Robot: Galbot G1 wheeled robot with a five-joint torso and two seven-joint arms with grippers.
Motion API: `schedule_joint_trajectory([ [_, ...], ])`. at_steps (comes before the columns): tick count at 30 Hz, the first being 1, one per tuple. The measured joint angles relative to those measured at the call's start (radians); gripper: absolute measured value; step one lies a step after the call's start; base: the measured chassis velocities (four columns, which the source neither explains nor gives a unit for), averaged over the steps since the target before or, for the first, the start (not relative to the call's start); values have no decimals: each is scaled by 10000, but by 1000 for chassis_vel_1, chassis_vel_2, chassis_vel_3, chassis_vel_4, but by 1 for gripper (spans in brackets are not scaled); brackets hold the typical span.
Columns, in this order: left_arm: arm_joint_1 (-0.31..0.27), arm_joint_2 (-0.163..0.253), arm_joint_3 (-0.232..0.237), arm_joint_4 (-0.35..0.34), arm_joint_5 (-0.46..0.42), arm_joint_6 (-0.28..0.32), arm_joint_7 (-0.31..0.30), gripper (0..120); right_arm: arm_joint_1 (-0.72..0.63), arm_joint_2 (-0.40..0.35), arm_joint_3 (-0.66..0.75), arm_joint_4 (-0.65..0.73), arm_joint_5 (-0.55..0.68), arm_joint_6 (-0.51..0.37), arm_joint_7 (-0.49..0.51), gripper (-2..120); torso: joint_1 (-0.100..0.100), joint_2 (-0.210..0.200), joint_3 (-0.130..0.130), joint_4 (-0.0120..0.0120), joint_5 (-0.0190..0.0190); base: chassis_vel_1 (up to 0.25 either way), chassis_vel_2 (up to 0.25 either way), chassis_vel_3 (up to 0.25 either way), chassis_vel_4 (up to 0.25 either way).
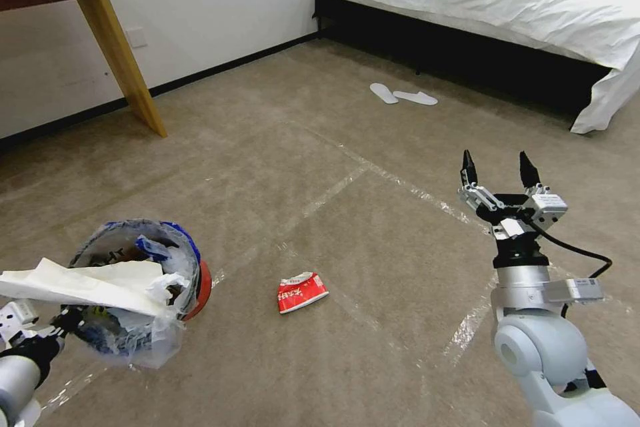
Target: Pick up the trash bin and place the garbage on the floor into it.
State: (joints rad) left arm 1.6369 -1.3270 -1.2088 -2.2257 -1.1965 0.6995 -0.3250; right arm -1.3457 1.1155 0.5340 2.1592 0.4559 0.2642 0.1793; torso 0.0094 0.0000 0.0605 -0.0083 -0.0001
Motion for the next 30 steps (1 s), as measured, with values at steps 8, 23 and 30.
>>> schedule_joint_trajectory([
  [8, -29, 10, 31, 39, 3, 8, -20, 0, 99, 76, -169, -160, -204, 0, -22, 100, 0, 0, 0, 0, 0, 0, 0, 0, 0],
  [23, 66, 29, 16, 97, 44, 12, -22, 0, 332, -262, -387, -406, -373, -40, -29, 100, 0, 0, 0, 0, 0, 0, 0, 0, 0],
  [30, 75, -26, 25, 116, 67, 0, 1, 0, 361, -310, -477, -514, -434, -18, -35, 100, 0, 0, 0, 0, 0, 0, 0, 0, 0],
])
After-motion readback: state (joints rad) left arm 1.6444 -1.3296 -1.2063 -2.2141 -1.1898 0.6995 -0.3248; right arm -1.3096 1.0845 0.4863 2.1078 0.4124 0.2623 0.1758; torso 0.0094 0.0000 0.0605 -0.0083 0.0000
